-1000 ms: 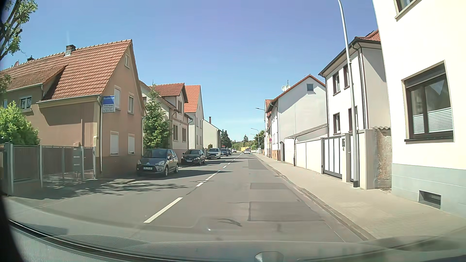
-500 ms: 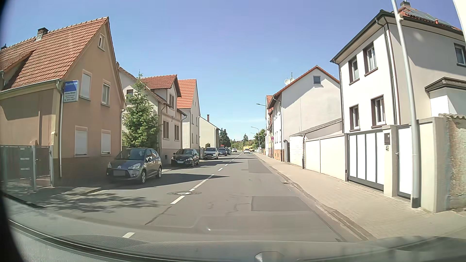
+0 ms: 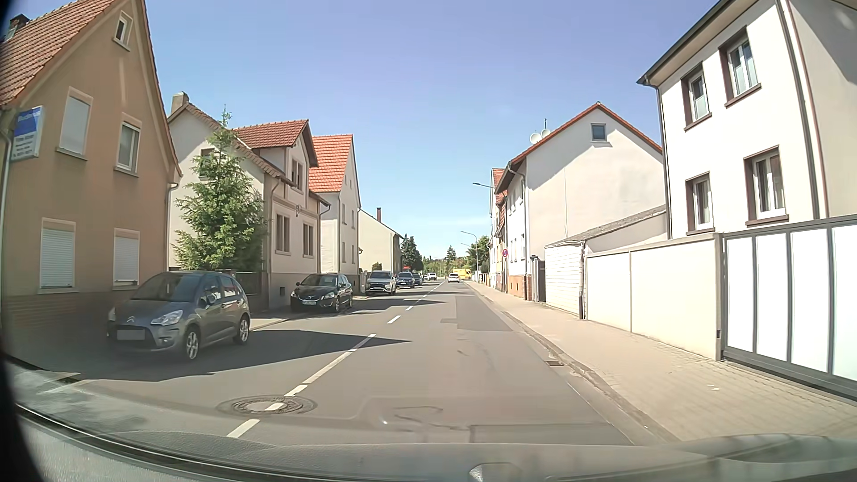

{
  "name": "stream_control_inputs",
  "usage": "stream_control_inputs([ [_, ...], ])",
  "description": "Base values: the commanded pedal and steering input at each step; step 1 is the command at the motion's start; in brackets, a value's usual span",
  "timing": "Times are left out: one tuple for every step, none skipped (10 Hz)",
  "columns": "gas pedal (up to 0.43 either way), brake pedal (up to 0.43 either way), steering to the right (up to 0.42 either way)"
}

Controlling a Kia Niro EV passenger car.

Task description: Follow the waypoints while adhering to traffic rules and regulations

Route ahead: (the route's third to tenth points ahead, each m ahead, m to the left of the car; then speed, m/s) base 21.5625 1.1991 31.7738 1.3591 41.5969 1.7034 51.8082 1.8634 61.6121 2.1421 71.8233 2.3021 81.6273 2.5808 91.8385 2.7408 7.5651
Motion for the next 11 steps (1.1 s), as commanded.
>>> stream_control_inputs([
  [0.079,0.030,0.001],
  [0.079,0.030,0.001],
  [0.079,0.030,0.001],
  [0.079,0.030,0.000],
  [0.079,0.030,-0.001],
  [0.079,0.030,-0.002],
  [0.079,0.030,-0.002],
  [0.079,0.030,-0.002],
  [0.079,0.030,-0.002],
  [0.079,0.030,-0.002],
  [0.079,0.030,-0.002],
])
